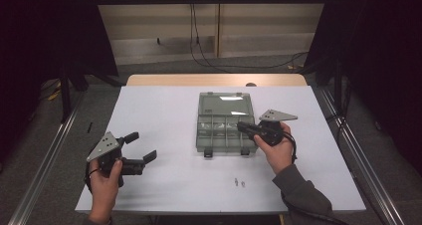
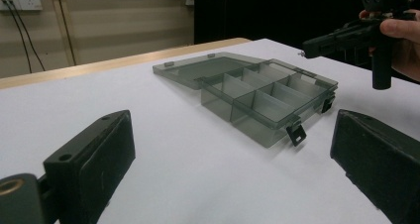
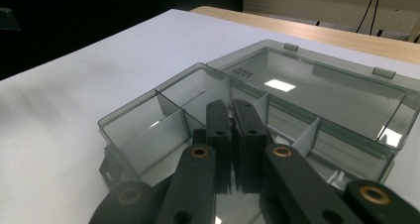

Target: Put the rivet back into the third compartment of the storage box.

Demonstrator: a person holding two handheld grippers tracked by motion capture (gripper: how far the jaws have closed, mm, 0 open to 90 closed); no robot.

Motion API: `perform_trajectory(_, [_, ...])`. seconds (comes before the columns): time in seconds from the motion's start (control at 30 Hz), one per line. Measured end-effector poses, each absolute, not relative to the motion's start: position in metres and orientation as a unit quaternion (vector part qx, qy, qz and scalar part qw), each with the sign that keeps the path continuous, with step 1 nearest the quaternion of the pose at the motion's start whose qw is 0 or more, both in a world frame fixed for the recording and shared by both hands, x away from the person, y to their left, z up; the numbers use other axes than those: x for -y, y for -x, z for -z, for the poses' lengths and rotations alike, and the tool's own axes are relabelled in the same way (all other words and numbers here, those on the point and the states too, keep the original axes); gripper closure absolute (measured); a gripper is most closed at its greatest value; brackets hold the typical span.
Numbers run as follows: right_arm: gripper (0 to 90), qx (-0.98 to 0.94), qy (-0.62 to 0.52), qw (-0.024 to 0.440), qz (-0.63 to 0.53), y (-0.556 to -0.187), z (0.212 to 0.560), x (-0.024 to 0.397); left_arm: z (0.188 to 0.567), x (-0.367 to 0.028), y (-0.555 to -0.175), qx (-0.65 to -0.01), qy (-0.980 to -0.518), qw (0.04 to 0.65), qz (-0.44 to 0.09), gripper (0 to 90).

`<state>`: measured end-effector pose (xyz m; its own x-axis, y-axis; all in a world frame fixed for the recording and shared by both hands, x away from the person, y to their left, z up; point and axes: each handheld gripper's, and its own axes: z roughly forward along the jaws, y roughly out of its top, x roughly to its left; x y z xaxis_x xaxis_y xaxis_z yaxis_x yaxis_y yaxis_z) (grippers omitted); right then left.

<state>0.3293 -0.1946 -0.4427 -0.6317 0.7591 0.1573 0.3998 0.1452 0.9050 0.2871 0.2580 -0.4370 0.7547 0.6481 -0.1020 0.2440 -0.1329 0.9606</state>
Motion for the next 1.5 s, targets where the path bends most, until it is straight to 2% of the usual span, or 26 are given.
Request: perform_trajectory(1.5, [87.3, -0.742, -0.417, 0.197, -0.485, -0.367, 0.453, 0.180, 0.438, -0.257, -0.289, -0.305, -0.731, 0.586, -0.171, 3.5])
